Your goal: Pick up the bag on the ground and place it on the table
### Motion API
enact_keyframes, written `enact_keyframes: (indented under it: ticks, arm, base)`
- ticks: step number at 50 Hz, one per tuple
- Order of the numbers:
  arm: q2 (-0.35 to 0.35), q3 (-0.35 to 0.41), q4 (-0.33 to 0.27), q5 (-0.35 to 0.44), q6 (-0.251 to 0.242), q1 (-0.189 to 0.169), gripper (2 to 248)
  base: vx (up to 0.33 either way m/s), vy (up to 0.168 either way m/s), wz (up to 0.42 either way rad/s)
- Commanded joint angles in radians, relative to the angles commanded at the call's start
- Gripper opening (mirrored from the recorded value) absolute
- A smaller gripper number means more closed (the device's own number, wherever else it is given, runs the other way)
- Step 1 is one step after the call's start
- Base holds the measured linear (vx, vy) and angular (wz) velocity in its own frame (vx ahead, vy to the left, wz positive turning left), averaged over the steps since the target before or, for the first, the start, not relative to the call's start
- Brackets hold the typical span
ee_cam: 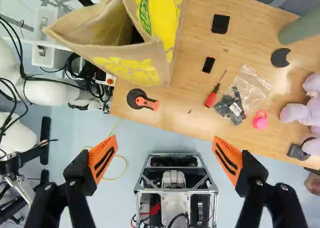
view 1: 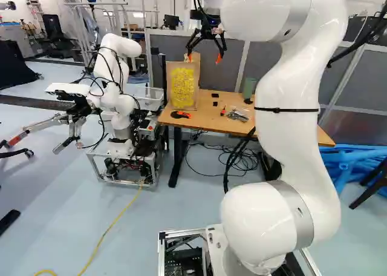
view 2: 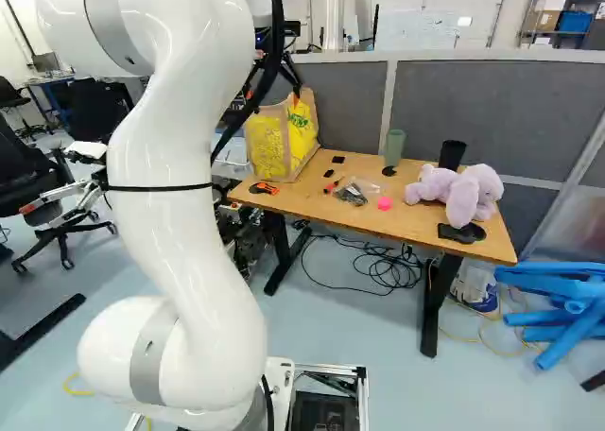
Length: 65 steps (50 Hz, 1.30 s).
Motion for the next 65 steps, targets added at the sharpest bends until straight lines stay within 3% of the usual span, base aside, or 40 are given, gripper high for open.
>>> enact_keyframes:
  ticks: [23, 65]
  arm:
    - [0.000, 0.000, 0.000, 0.000, 0.000, 0.000, 247]
    - [0.018, 0.045, -0.001, 0.052, -0.002, -0.001, 247]
  base:
    - [-0.152, -0.040, 0.020]
    - [-0.001, 0.000, -0.002]
